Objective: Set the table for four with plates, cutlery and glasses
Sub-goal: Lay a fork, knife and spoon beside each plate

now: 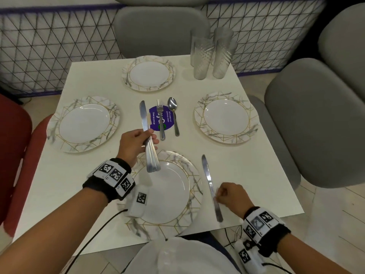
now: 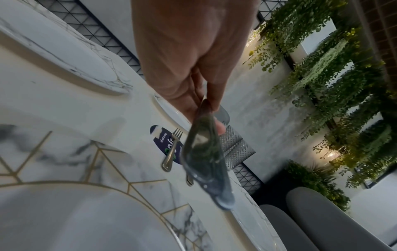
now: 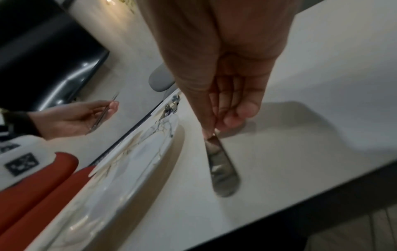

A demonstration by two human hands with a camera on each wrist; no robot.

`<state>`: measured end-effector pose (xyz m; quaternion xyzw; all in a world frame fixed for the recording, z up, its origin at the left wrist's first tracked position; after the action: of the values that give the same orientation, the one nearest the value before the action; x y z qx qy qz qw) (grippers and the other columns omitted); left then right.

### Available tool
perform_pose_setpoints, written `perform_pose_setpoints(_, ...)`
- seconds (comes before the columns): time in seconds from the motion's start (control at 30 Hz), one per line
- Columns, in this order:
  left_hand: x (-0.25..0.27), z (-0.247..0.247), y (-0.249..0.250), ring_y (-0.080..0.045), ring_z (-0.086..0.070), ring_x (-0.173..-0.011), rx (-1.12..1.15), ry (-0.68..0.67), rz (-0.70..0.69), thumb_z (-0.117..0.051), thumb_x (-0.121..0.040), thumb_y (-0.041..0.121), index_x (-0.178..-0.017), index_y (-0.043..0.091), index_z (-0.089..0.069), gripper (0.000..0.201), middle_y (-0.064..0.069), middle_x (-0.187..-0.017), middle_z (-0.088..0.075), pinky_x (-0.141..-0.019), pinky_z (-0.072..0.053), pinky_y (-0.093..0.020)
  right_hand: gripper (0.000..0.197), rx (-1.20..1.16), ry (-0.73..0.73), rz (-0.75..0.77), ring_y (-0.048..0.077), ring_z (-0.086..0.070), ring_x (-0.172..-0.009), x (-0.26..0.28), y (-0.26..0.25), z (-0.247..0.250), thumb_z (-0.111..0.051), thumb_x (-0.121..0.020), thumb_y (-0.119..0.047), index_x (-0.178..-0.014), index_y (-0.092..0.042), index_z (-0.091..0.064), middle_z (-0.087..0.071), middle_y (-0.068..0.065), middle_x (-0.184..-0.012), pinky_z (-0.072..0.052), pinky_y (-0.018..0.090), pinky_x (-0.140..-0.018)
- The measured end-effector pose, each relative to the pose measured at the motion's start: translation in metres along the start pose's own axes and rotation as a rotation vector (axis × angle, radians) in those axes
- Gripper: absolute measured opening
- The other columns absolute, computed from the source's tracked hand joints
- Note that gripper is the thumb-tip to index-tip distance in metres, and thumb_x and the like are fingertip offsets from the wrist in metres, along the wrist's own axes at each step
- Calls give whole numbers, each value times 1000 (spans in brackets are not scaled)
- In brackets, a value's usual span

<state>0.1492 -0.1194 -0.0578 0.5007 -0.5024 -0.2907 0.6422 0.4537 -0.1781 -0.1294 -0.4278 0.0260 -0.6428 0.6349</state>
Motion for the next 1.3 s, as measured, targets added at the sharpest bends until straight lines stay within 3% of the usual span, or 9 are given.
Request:
perform_pose_setpoints(0.07,2,3,-2,-17,-69,-64,2,10,3,-62,-88,15,-88,3,-65,12,-11,-80,-68,-58,-59,-28,16,113,37,75,12,-50,-75,-1,-3,5,-70,-76,-21,-85,-21,-56,-52,-8,-74,-36,15,-60)
perform_pose_setpoints(0.17,3,9,-4,-17,-69,-64,1,15,8,-62,-88,14,-86,4,-65,11,-11,-80,-67,-59,-59,-29,59,311,15,254,15,-40,-106,-8,-4,11,-72,-74,-37,-127,-27,-48,-48,-3,-115,-38,23,-87)
perform_pose_setpoints(0.23,3,11,-5,-16,-70,-64,-4,17,11,-62,-88,15,-86,4,-65,11,-11,-81,-68,-61,-60,-30,78,434,-10,324,22,-32,-123,-16,-2,14,-68,-68,-55,-137,-37,-36,-36,-2,-139,-31,34,-102)
perform_pose_setpoints(0.3,4,13,-6,-16,-70,-64,1,18,10,-62,-88,15,-89,3,-65,12,-11,-81,-67,-63,-60,-31,84,553,-35,340,29,-28,-131,-24,6,12,-51,-61,-74,-134,-49,-20,-27,-1,-149,-28,41,-106)
perform_pose_setpoints(0.43,6,14,-4,-16,-70,-65,13,16,8,-62,-88,14,-91,3,-64,11,-10,-81,-67,-61,-59,-29,84,652,-42,358,32,-26,-134,-26,12,7,-33,-53,-85,-128,-53,-13,-24,-1,-151,-27,45,-107)
perform_pose_setpoints(0.6,7,19,-5,-19,-69,-70,-6,30,11,-62,-89,15,-90,5,-65,10,-10,-82,-67,-66,-60,-31,84,610,-18,368,30,-22,-136,-22,13,3,-35,-53,-85,-129,-53,-15,-22,-2,-152,-23,45,-109)
perform_pose_setpoints(0.8,8,18,-6,-16,-70,-67,-20,27,3,-62,-89,15,-86,6,-65,10,-10,-81,-68,-60,-59,-28,96,621,-10,368,28,-19,-137,-22,14,1,-33,-50,-88,-136,-47,-26,-19,-4,-152,-21,43,-110)
perform_pose_setpoints(1.0,7,19,-8,-19,-69,-69,-27,36,10,-61,-89,15,-87,6,-65,9,-10,-82,-68,-64,-61,-30,98,600,-9,374,27,-19,-138,-22,16,1,-17,-47,-94,-133,-49,-25,-19,-4,-152,-21,42,-110)
perform_pose_setpoints(1.3,6,18,-13,-19,-69,-69,-39,22,22,-61,-89,18,-87,9,-65,10,-9,-82,-69,-71,-60,-35,100,597,-13,370,27,-15,-139,-20,16,2,-35,-46,-92,-135,-47,-28,-17,-5,-153,-20,42,-111)
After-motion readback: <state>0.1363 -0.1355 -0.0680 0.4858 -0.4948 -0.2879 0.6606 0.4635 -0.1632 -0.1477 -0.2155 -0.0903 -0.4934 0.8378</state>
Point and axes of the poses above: each hand's wrist, its own x-axis away from the middle knuckle, its own z-axis out of the back of the hand, y = z × x, the point moved 5 cm from there along -x, towards the middle knuckle
